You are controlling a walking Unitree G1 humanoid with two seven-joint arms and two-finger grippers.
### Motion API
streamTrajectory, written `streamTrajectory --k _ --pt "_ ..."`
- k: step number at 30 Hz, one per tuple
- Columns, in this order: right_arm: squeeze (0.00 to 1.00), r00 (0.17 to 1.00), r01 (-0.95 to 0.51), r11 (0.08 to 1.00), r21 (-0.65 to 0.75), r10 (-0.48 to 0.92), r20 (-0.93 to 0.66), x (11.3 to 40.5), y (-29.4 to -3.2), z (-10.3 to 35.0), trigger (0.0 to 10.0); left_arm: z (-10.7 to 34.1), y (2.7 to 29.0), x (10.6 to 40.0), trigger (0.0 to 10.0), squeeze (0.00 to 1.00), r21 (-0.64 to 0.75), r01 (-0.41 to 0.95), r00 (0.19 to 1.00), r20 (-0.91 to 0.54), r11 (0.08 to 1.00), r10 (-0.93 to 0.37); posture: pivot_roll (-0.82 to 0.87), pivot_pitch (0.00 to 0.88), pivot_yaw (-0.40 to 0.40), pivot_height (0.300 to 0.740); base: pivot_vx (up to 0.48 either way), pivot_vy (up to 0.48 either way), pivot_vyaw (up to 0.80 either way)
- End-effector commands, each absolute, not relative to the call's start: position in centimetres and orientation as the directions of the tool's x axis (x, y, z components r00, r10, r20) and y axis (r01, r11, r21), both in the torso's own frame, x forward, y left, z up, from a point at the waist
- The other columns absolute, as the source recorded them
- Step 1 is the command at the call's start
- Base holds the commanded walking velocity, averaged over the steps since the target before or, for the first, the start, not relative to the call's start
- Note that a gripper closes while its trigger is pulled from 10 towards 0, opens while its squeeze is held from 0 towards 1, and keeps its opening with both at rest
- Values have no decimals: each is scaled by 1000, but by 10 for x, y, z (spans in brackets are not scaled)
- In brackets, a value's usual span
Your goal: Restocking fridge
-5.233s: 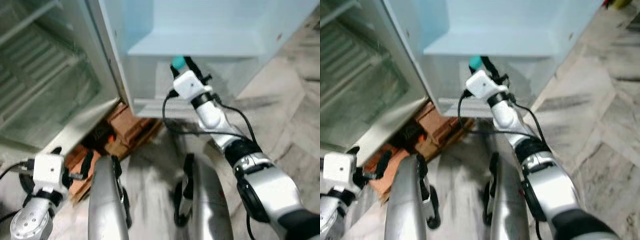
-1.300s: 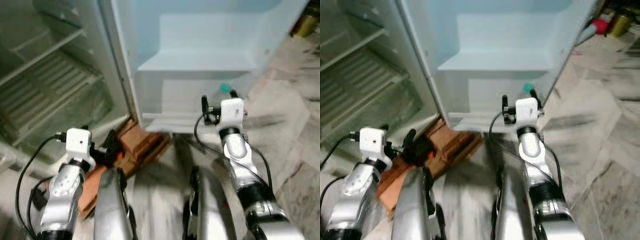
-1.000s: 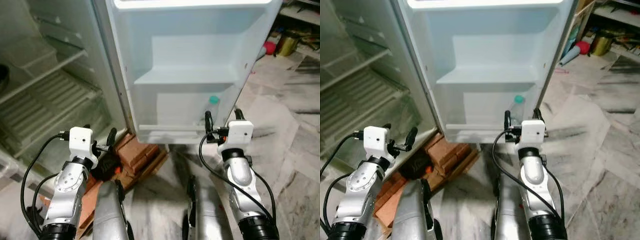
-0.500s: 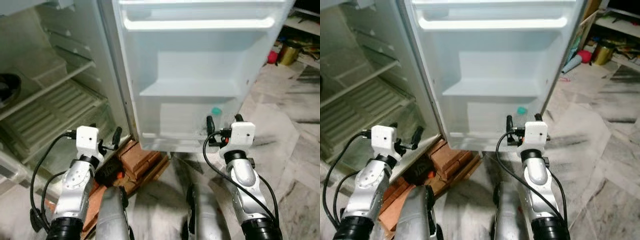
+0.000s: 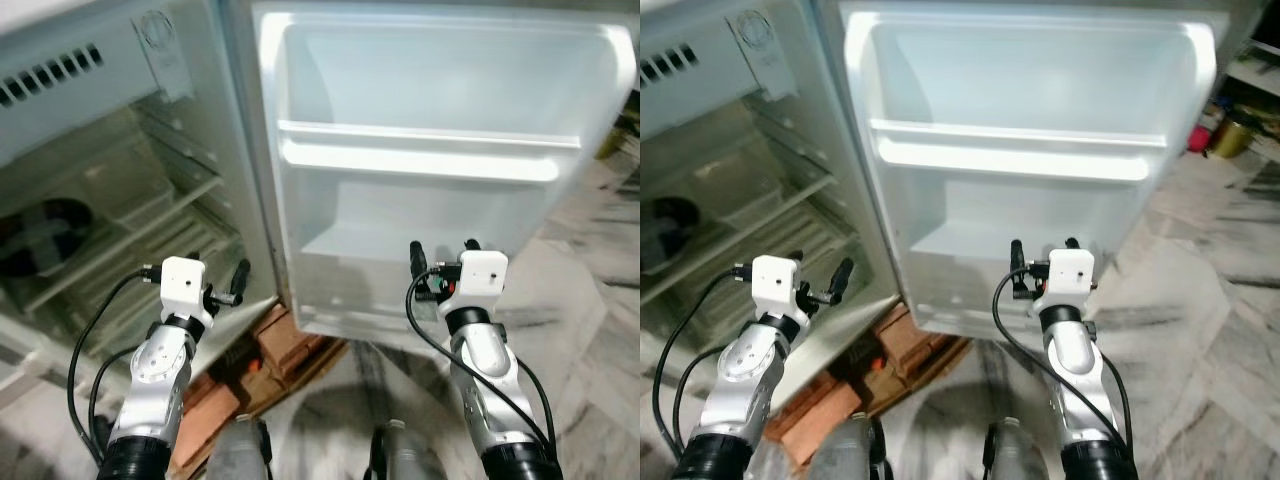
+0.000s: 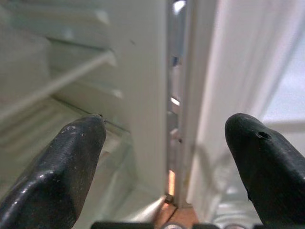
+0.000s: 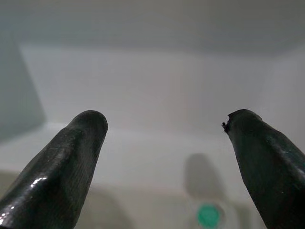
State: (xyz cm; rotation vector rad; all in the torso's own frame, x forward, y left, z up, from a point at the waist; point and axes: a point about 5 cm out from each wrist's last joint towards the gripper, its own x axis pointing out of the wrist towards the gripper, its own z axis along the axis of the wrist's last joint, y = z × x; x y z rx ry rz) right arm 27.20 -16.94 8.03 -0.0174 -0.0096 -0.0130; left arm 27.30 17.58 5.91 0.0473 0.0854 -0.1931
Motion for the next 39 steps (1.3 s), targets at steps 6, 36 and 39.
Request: streamTrajectory --k 6,36,39 --pt "0 1000 -9 1000 8 9 -25 269 -169 77 10000 49 174 270 10000 0 63 193 972 -149 979 -182 -76 0 15 740 0 0 0" --pt "0 964 -247 967 56 251 -90 266 -142 70 10000 46 168 271 10000 0 97 207 969 -160 974 -190 -82 0 19 740 0 -292 0" --pt "0 925 -355 931 85 363 -110 263 -131 68 10000 46 169 271 10000 0 97 207 969 -160 973 -190 -83 0 21 740 0 -480 0"
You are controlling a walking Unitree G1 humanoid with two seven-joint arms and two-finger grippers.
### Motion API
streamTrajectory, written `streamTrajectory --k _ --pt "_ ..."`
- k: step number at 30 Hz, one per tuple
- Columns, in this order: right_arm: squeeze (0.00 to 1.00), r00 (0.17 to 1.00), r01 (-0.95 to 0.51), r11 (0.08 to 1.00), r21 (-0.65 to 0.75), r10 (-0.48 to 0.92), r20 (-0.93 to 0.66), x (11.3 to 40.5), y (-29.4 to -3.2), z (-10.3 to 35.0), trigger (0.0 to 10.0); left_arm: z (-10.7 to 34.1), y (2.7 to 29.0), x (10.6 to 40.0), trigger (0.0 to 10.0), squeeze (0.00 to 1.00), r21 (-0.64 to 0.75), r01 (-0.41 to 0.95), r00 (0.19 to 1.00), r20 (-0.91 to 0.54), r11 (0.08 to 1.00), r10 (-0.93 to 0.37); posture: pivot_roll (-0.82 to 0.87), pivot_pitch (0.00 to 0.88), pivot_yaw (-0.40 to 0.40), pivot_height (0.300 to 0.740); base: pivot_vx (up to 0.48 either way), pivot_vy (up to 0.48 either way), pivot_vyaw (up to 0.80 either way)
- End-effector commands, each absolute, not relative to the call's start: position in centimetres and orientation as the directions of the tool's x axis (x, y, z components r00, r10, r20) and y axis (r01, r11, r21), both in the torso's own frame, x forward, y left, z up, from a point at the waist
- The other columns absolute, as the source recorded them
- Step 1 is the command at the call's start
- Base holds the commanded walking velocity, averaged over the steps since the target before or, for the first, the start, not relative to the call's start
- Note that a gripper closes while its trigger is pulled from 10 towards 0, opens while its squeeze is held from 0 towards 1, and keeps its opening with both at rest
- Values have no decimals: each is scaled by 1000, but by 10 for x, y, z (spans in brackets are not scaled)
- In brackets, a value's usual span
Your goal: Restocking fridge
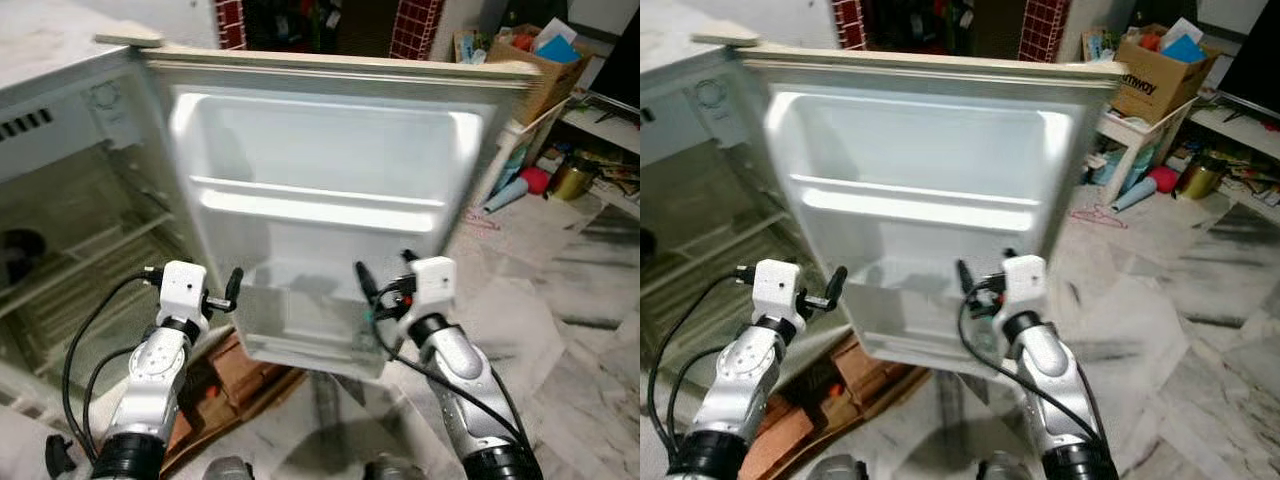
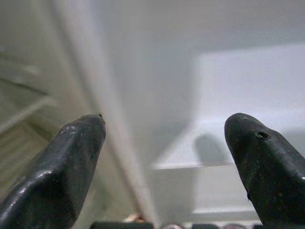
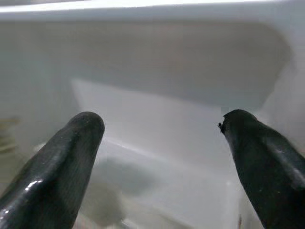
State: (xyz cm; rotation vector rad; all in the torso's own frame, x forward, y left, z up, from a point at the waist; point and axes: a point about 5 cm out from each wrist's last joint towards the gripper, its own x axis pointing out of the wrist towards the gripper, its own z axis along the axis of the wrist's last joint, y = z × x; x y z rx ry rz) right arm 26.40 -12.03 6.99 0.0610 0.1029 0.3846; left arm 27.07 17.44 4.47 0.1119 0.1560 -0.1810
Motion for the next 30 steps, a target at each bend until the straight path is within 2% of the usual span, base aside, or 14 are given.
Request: streamTrajectory --k 1,4,9,15,17,20,23,30 --pt "0 910 -387 917 95 397 -118 261 -127 68 10000 46 169 272 10000 0 98 208 969 -160 973 -191 -83 0 21 740 0 -480 0" --pt "0 805 -558 818 140 575 -146 251 -114 65 10000 46 169 272 10000 0 100 211 968 -159 972 -194 -84 0 22 740 0 -480 0" --pt "0 734 -639 751 167 660 -159 248 -115 67 10000 46 168 272 10000 0 102 212 968 -159 972 -195 -82 0 23 740 0 -480 0" --pt "0 713 -660 731 175 682 -160 251 -122 71 10000 46 168 272 10000 0 105 211 968 -159 972 -193 -80 0 23 740 0 -480 0" --pt "0 733 -649 748 139 664 -147 257 -128 75 10000 46 169 272 10000 0 107 211 968 -161 972 -193 -79 0 24 740 0 -480 0" --pt "0 808 -576 814 82 581 -99 269 -137 83 10000 45 169 272 10000 0 109 210 968 -164 972 -190 -79 0 24 740 0 -480 0" --pt "0 850 -524 851 41 526 -44 276 -142 91 10000 45 170 271 10000 0 113 209 968 -162 971 -189 -77 0 25 740 0 -443 671" --pt "0 906 -423 906 -16 423 -3 286 -146 98 10000 45 171 271 10000 0 112 203 969 -164 973 -183 -75 0 28 740 0 0 738"
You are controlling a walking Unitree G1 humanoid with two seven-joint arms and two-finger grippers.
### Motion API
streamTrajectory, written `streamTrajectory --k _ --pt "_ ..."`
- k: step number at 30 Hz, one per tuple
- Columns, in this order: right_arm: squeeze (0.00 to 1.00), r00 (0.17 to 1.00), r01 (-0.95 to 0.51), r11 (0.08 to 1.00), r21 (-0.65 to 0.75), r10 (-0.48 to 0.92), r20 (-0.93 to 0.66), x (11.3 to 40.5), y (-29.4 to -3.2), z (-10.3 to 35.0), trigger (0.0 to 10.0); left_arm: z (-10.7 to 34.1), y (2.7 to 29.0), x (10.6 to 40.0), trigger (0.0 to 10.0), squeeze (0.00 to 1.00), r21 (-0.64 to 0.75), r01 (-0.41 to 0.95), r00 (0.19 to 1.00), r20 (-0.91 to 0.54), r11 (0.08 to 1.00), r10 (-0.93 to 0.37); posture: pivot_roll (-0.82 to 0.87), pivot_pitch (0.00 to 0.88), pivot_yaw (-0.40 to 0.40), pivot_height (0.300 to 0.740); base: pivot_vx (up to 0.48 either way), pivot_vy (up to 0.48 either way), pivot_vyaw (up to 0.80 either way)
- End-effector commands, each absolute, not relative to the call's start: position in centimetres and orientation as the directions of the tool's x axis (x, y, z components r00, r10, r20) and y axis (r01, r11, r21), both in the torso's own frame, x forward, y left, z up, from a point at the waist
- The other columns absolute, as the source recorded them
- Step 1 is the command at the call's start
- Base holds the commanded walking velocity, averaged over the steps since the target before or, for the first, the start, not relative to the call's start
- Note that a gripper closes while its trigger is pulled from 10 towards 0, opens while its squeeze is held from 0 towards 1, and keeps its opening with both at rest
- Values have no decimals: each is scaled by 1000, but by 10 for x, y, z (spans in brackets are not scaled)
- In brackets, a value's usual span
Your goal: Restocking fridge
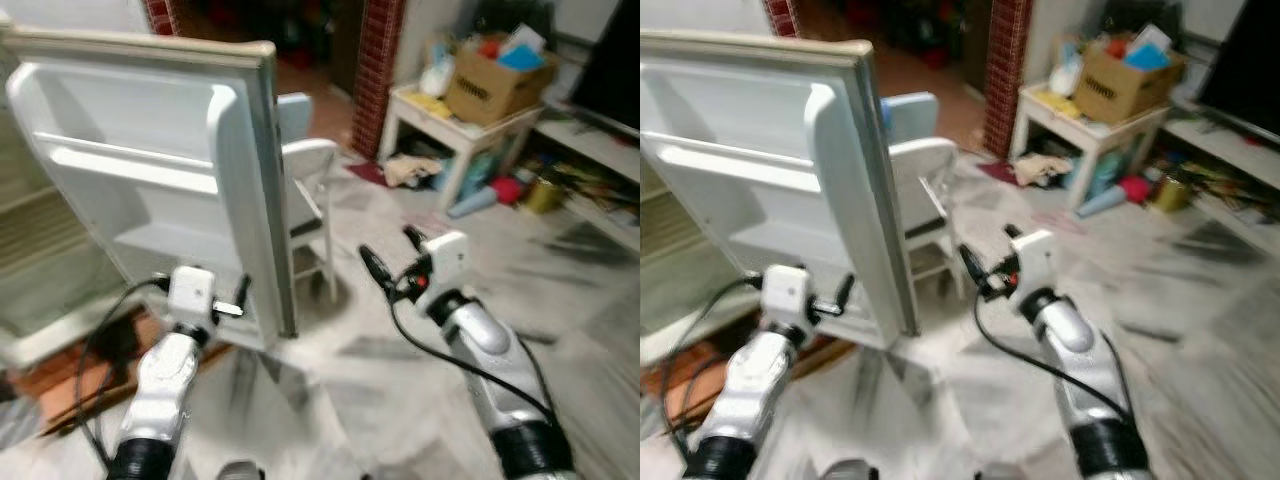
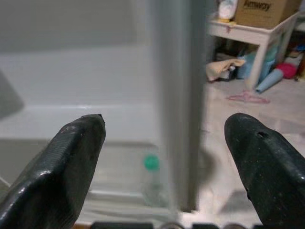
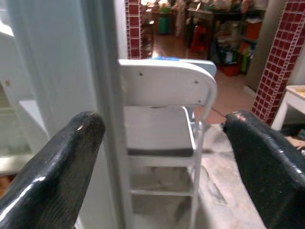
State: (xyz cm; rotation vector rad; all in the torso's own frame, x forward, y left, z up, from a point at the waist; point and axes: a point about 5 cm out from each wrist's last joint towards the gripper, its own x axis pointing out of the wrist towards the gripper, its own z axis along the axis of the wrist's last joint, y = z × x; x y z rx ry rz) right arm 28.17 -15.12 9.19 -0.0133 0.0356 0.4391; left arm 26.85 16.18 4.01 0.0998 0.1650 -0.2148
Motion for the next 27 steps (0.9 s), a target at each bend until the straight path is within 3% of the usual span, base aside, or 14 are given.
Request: streamTrajectory --k 1,9,17,27 --pt "0 913 -407 912 -47 408 6 288 -149 100 10000 45 171 271 10000 0 110 202 969 -164 973 -182 -73 0 30 740 0 0 738" --pt "0 940 -322 936 -145 334 69 301 -162 114 10000 48 180 274 10000 0 108 155 979 -150 982 -138 -74 0 29 740 0 0 734" --pt "0 955 -263 953 -153 280 99 306 -163 117 10000 53 186 277 10000 0 107 123 986 -122 987 -110 -69 0 28 740 0 0 654" --pt "0 965 -209 967 -146 227 128 308 -164 118 10000 50 184 276 10000 0 95 119 986 -133 988 -105 -69 0 27 740 0 -406 0"
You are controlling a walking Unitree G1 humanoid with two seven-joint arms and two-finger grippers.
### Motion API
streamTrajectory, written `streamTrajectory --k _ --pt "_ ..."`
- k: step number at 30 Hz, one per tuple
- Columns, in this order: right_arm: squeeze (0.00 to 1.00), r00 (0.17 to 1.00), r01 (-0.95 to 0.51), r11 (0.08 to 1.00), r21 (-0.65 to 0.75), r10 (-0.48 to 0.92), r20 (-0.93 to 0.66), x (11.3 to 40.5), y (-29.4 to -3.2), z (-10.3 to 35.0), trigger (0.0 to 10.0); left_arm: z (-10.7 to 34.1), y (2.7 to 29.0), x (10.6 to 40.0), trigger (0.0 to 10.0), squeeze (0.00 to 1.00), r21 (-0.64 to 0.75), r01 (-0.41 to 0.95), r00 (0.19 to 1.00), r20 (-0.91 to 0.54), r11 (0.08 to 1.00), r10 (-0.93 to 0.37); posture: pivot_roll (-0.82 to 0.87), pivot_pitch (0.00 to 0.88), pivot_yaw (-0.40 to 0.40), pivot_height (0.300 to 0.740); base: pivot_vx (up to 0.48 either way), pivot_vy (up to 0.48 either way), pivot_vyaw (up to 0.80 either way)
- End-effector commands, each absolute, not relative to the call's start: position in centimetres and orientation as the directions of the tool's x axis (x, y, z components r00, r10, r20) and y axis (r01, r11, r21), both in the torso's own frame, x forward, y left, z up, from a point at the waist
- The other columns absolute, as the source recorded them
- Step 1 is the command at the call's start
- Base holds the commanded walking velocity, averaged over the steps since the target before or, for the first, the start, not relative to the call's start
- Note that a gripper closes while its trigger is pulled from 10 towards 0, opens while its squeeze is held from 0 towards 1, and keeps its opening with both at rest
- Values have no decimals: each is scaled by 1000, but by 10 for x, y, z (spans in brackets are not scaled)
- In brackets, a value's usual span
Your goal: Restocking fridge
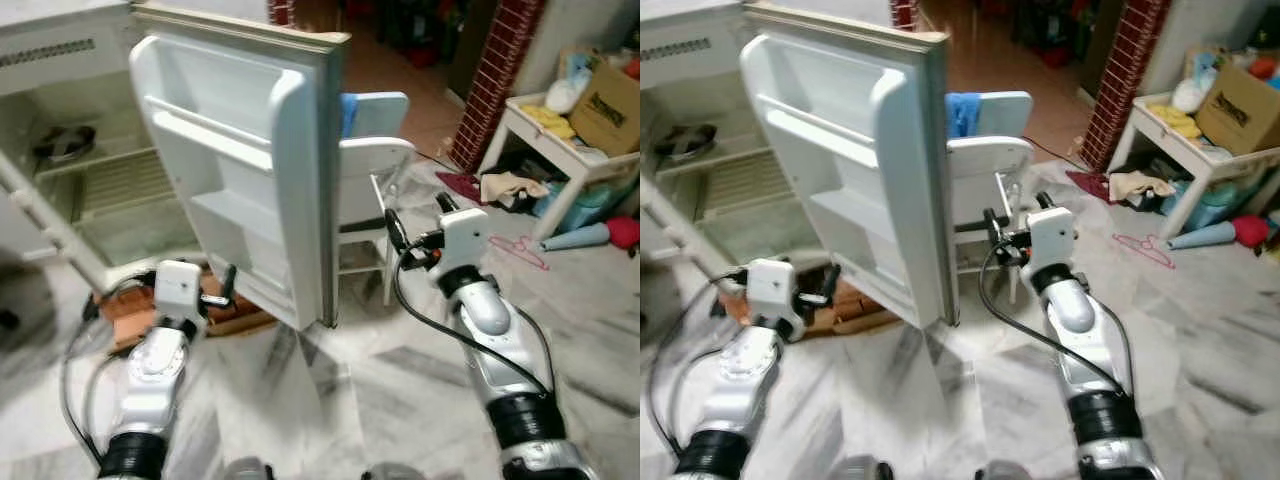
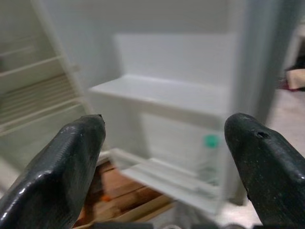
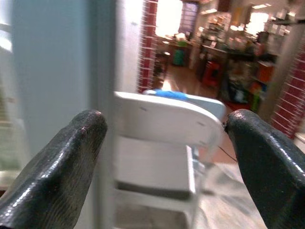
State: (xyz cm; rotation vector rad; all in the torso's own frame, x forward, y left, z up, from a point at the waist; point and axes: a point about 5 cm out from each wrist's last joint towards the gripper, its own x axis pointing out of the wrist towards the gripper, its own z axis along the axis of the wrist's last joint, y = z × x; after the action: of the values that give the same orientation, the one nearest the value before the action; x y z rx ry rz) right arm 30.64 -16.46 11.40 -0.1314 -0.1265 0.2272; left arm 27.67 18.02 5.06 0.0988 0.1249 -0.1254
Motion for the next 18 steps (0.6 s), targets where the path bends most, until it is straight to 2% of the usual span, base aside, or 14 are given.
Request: streamTrajectory --k 1,3,11,18 --pt "0 965 -207 968 -144 226 129 309 -165 118 10000 50 184 276 10000 0 96 118 986 -133 988 -105 -71 0 25 740 0 -428 0" --pt "0 958 -228 963 -143 248 142 308 -163 120 10000 52 183 277 10000 0 67 112 988 -117 991 -104 -72 0 26 740 0 -212 0" --pt "0 937 -285 945 -160 310 161 306 -151 123 10000 51 186 276 10000 0 81 90 989 -121 993 -80 -68 0 27 740 0 0 659" --pt "0 938 -285 948 -143 307 163 306 -150 122 10000 52 190 275 10000 0 84 90 991 -107 992 -81 -66 0 28 740 0 0 658"
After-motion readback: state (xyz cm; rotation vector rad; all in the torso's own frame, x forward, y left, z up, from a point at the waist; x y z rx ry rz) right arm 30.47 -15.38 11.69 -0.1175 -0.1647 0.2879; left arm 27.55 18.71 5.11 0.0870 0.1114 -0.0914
